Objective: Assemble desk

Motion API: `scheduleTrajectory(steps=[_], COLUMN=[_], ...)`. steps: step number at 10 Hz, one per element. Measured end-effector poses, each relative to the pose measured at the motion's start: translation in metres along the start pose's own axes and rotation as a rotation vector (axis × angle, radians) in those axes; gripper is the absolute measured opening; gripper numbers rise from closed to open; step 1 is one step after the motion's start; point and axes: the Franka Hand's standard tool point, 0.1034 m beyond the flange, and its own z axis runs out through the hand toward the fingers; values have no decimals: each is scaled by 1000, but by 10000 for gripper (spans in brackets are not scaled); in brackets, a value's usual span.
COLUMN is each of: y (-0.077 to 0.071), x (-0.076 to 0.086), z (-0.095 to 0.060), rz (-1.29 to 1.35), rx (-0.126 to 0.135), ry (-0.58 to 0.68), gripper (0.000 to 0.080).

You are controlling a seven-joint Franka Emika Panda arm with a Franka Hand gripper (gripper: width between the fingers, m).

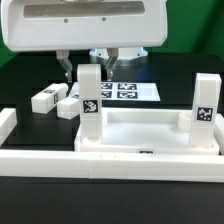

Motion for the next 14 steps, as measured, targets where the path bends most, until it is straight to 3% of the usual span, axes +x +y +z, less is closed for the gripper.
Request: scheduleTrajectory(steps=[3, 5, 14], y=[0, -3, -14], x=[0, -2, -2], z=[0, 1, 0], rz=[67, 276, 1064], rx=[5, 24, 59], ry=[3, 5, -2], gripper=[289, 289, 291])
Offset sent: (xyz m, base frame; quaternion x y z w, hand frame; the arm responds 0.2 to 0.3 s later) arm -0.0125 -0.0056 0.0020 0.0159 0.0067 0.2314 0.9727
